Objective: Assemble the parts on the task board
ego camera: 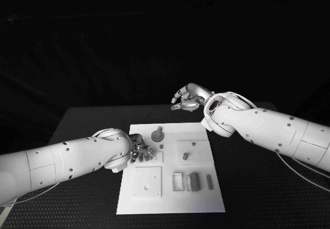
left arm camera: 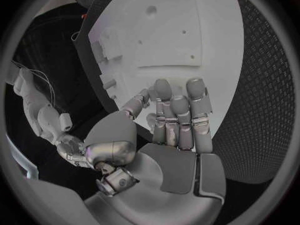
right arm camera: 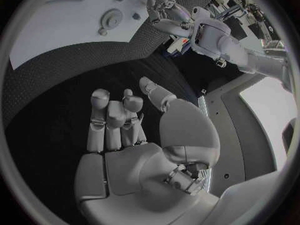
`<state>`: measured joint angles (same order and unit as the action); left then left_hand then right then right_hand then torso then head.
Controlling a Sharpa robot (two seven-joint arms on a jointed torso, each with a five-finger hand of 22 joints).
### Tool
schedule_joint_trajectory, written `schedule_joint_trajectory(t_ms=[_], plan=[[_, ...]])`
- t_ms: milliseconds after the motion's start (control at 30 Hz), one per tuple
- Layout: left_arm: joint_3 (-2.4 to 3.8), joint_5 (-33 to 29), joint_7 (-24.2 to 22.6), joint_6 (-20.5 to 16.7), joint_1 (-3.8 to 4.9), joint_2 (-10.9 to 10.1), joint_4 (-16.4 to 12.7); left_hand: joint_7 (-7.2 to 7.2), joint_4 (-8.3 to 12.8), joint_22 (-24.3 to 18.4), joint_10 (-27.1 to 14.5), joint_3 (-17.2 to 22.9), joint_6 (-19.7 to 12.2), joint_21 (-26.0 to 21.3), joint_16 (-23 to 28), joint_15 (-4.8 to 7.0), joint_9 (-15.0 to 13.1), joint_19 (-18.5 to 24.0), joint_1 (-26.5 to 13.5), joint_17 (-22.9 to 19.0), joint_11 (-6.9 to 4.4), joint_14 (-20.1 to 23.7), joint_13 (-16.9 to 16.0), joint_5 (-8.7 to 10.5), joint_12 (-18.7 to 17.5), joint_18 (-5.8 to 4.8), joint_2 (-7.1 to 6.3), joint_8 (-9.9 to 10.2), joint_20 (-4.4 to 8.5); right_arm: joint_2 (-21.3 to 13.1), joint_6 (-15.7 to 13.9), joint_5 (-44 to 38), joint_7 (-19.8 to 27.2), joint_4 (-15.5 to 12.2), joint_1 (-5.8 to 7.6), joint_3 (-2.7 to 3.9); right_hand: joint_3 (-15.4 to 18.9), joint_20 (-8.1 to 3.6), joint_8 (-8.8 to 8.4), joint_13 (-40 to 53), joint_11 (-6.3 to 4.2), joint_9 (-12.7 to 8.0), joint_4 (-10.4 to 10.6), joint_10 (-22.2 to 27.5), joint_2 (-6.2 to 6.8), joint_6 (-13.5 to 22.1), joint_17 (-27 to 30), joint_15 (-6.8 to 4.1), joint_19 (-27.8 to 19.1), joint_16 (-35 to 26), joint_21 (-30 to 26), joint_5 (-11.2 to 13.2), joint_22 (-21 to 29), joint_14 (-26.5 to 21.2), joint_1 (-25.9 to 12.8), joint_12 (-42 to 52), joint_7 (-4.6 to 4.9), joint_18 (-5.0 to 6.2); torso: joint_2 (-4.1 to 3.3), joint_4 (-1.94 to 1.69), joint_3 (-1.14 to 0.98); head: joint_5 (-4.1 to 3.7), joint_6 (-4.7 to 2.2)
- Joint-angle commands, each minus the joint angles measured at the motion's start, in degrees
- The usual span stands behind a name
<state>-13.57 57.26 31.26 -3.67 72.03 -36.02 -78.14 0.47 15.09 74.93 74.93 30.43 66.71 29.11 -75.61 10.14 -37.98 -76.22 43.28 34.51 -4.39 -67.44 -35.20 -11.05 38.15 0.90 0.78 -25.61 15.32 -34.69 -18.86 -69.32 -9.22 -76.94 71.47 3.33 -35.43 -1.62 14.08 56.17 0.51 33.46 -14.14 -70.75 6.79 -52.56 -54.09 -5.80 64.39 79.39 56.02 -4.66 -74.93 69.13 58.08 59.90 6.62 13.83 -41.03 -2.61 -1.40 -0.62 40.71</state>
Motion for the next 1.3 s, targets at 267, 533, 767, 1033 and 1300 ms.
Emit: schedule_joint_trajectory(t_ms=[267, 533, 767, 1033, 1300], plan=[[-0.06, 0.0, -0.2, 0.5, -0.11, 0.0, 0.0, 0.65, 1.3, 0.9, -0.7, 0.7, 0.5, -0.5, -0.3, 0.09, -0.2, 0.0, 2.8, -0.5, 0.09, 0.3, 0.1, -2.21, 0.3, 0.8, 1.77, 0.1, 0.14, 0.1, 0.7, 0.1, 0.1, 0.0, -0.02, 0.02, 0.3, -0.16, -0.25, 0.0, -0.09, 0.1, 0.1, 0.4, -0.43, 0.0, -0.1, 0.17, 0.1, -0.2, -0.3, 0.1, -0.4, -0.1, -0.4, -0.2, 0.36, 1.17, -0.01, 0.02, -0.05, 0.07, 0.01], [-0.06, 0.0, -0.2, 0.9, -0.11, -0.1, 0.1, 0.65, 1.4, 1.0, -0.7, 0.9, 0.6, -0.5, -0.4, 0.08, -0.2, -0.1, 3.8, -0.6, 0.1, 0.3, 0.2, -2.35, 0.3, 0.77, 2.5, 0.1, 0.13, 0.1, 0.8, 0.1, 0.1, 0.0, -0.02, 0.02, 0.3, -0.16, -0.25, 0.0, -0.09, 0.1, 0.1, 0.4, -0.44, 0.0, -0.1, 0.17, 0.1, -0.2, -0.3, 0.1, -0.4, -0.1, -0.4, -0.2, 0.36, 1.17, -0.01, 0.0, -0.05, 0.09, 0.1], [-0.06, 0.0, 0.0, 1.0, -0.11, -0.1, 0.1, 0.65, 1.4, 1.0, -0.6, 0.9, 0.6, -0.5, -0.4, 0.07, -0.2, -0.1, 4.2, -0.7, 0.1, 0.3, 0.2, -2.35, 0.4, 0.75, 2.74, 0.1, 0.13, 0.1, 0.8, 0.1, 0.1, 0.0, -0.02, 0.02, 0.3, -0.16, -0.26, 0.0, -0.09, 0.1, 0.1, 0.4, -0.44, 0.0, -0.1, 0.17, 0.1, -0.2, -0.3, 0.1, -0.4, -0.1, -0.4, -0.2, 0.36, 1.17, -0.01, 0.01, -0.05, 0.13, 0.17], [-0.06, 0.0, 0.2, 2.0, -0.11, -0.1, 0.1, 0.63, 1.5, 1.1, -0.6, 0.9, 0.6, -0.5, -0.5, 0.07, -0.3, -0.1, 4.6, -0.7, 0.09, 0.3, 0.1, -2.34, 0.4, 0.75, 2.92, 0.1, 0.13, 0.1, 0.8, 0.1, 0.1, 0.0, -0.02, 0.02, 0.3, -0.16, -0.27, 0.0, -0.09, 0.1, 0.1, 0.4, -0.44, 0.0, -0.1, 0.17, 0.1, -0.2, -0.3, 0.1, -0.4, -0.1, -0.5, -0.2, 0.36, 1.17, 0.01, 0.01, -0.03, 0.16, 0.23], [-0.06, 0.1, 0.5, 2.4, -0.11, -0.1, 0.2, 0.6, 1.5, 1.1, -0.6, 0.9, 0.7, -0.4, -0.6, 0.09, -0.3, -0.1, 5.2, -0.8, 0.07, 0.3, 0.1, -2.41, 0.5, 0.75, 3.06, 0.0, 0.16, 0.0, 0.8, 0.1, 0.1, 0.0, -0.02, 0.02, 0.3, -0.16, -0.27, 0.0, -0.09, 0.1, 0.1, 0.4, -0.44, 0.0, -0.1, 0.17, 0.1, -0.2, -0.3, 0.1, -0.4, -0.1, -0.5, -0.2, 0.36, 1.17, 0.0, 0.01, -0.04, 0.13, 0.28]])
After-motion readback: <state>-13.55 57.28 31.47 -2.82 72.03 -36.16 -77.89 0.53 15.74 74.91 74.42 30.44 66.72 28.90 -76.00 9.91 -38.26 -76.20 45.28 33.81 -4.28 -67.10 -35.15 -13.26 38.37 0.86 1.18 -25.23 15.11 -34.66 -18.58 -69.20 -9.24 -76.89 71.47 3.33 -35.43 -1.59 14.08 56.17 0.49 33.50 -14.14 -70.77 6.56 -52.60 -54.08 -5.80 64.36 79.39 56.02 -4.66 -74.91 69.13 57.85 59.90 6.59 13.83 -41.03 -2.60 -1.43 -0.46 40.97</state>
